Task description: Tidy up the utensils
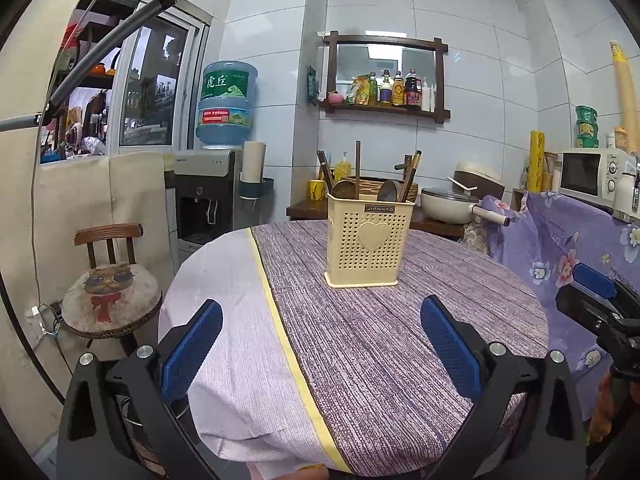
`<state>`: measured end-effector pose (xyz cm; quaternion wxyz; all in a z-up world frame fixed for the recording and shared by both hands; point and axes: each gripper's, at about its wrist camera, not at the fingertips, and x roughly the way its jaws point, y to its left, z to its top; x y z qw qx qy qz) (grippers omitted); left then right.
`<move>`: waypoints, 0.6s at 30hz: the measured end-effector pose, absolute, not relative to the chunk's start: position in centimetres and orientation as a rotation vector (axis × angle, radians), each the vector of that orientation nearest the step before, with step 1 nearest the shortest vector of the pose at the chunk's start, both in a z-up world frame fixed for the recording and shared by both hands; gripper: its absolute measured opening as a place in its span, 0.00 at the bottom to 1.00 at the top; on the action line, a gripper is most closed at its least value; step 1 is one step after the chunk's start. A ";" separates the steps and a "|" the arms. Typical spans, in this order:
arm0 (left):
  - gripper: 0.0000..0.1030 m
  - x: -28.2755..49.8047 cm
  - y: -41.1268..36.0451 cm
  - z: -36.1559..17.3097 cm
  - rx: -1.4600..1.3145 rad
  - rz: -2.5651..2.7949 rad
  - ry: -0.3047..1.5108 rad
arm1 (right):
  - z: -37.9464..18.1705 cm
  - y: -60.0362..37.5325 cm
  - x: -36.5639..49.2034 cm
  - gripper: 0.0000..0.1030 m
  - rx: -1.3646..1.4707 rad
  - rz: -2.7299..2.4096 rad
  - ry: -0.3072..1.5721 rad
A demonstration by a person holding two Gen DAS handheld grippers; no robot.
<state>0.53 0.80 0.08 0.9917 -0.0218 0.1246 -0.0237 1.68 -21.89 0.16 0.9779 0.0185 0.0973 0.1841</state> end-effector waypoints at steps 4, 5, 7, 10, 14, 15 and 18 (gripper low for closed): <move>0.95 0.6 0.6 0.0 -0.031 -0.044 0.259 | 0.1 -21.8 1.7 0.95 0.032 0.372 0.197; 0.95 0.6 0.6 0.0 -0.030 -0.044 0.260 | 0.2 -21.7 1.7 0.95 0.031 0.372 0.197; 0.95 0.6 0.6 0.0 -0.033 -0.048 0.260 | 0.2 -21.8 1.7 0.95 0.033 0.373 0.198; 0.95 0.6 0.6 -0.1 -0.032 -0.047 0.260 | 0.2 -21.8 1.7 0.95 0.036 0.374 0.201; 0.95 0.6 0.6 -0.1 -0.033 -0.049 0.261 | 0.2 -21.8 1.7 0.95 0.034 0.373 0.202; 0.95 0.6 0.6 -0.1 -0.033 -0.051 0.262 | 0.2 -21.7 1.7 0.95 0.034 0.373 0.202; 0.95 0.7 0.6 -0.1 -0.033 -0.052 0.267 | 0.2 -21.7 1.7 0.95 0.034 0.372 0.202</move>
